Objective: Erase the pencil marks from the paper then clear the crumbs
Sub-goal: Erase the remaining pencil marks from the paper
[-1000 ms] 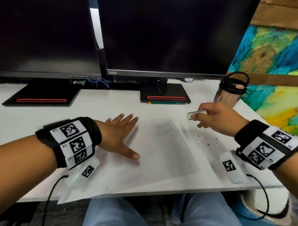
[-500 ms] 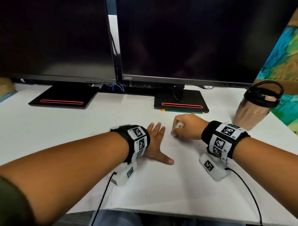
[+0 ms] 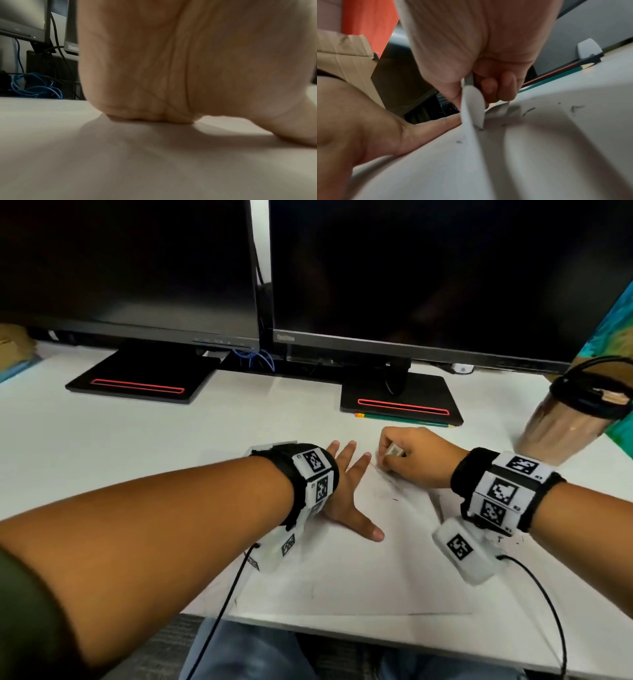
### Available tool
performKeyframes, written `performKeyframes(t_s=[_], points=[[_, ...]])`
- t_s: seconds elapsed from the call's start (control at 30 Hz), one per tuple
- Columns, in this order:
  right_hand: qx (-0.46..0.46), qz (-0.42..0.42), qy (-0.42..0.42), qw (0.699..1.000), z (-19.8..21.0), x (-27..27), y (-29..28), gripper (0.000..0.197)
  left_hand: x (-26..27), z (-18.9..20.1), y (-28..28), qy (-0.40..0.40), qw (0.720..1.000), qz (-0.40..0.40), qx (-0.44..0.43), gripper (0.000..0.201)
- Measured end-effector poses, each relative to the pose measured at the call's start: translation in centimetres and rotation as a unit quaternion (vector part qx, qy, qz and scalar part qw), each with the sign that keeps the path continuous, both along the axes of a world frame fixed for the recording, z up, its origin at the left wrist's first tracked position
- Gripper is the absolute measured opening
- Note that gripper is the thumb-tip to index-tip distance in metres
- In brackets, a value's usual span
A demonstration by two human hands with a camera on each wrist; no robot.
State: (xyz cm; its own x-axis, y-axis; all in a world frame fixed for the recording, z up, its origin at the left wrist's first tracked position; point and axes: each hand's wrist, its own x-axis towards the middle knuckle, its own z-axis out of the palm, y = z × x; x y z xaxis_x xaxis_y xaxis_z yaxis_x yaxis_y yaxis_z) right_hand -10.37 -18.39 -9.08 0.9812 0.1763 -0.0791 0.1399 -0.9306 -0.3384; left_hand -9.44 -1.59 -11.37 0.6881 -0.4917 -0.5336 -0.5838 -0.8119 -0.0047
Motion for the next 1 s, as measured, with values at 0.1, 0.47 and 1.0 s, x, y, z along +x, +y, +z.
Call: performKeyframes(t_s=[0.1,0.47,1.0], points=[[0.043,-0.056,-0.058,0.996,0.5,0.1,-0.9,0.007,0.1,0.0,0.0,-0.002,1.0,-0.003,0.002,0.134],[-0.091,0.04,0.057,0.993,1.7,0.0,0.1,0.006,0.0,0.7,-0.9,0.0,0.999,-0.044,-0.006,0.131],[-0.014,0.017,0.058,0.998,0.9,-0.9,0.3,0.007,-0.4,0.8,-1.0,-0.005,0.999,-0.041,0.007,0.134]])
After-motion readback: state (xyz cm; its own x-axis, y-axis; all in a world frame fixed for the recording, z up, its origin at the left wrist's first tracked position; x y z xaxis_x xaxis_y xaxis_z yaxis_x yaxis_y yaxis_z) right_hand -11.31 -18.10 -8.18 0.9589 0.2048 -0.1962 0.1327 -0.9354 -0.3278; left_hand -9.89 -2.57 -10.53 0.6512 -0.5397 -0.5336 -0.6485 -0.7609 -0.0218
